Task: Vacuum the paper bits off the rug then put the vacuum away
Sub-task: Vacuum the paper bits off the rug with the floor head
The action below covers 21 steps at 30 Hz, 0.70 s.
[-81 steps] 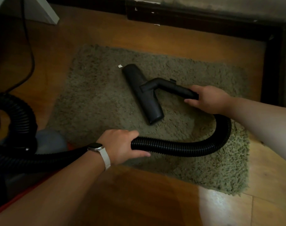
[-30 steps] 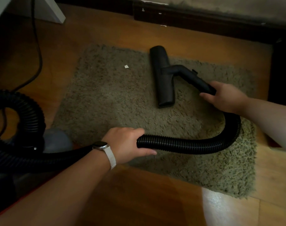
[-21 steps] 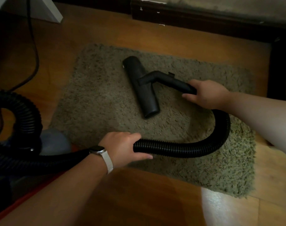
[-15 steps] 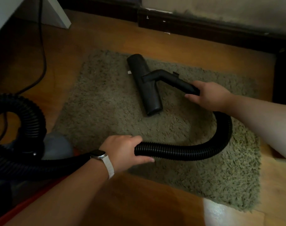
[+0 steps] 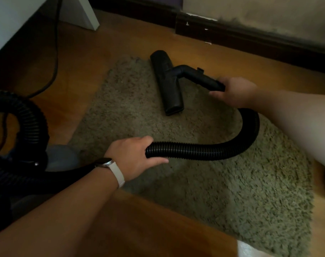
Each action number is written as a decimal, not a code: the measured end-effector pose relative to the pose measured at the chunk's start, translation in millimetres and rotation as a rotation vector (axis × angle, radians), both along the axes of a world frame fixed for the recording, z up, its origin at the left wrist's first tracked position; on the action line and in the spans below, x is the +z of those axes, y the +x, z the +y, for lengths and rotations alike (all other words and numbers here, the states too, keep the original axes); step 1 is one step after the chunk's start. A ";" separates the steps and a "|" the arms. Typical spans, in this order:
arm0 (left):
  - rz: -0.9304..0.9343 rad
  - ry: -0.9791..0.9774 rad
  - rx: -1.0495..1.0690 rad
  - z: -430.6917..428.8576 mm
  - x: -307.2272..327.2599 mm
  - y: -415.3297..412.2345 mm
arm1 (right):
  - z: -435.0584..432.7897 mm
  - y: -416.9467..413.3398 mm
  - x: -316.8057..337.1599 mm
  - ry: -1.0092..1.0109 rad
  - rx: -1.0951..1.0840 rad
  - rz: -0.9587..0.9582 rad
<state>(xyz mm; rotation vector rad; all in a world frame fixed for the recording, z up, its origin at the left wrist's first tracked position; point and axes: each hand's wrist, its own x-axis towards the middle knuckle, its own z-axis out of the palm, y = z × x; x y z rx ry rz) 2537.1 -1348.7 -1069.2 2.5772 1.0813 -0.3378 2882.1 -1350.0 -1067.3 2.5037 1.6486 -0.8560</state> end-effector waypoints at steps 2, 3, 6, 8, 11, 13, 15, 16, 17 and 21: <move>0.007 -0.008 0.008 6.9 1.1 -2.8 | 5.4 -1.7 -1.7 -0.029 0.001 0.007; 0.010 -0.001 0.008 10.2 1.2 -4.2 | 7.6 -2.4 -2.3 -0.045 -0.007 0.019; 0.008 0.048 0.000 20.5 -0.2 -5.6 | 12.5 -4.9 -4.0 -0.089 -0.034 0.042; 0.012 0.077 -0.007 25.4 -2.4 -5.3 | 16.2 -9.1 -6.0 -0.081 -0.023 0.029; 0.028 0.091 -0.030 28.2 -5.8 -7.0 | 25.7 -24.2 -8.4 -0.064 0.031 0.003; 0.045 0.092 -0.054 26.3 -6.6 -8.4 | 31.1 -36.2 -9.9 -0.052 0.077 -0.013; 0.061 0.085 -0.073 23.4 -7.2 -9.2 | 32.8 -44.9 -12.3 -0.030 0.116 -0.031; 0.072 0.078 -0.078 22.0 -7.1 -9.3 | 31.7 -46.2 -13.9 -0.022 0.131 -0.037; 0.081 0.072 -0.080 21.0 -7.0 -9.6 | 29.3 -45.3 -15.5 -0.013 0.135 -0.036; 0.103 0.046 -0.077 18.2 -4.9 -6.9 | 11.4 -21.7 -21.3 -0.008 0.008 0.031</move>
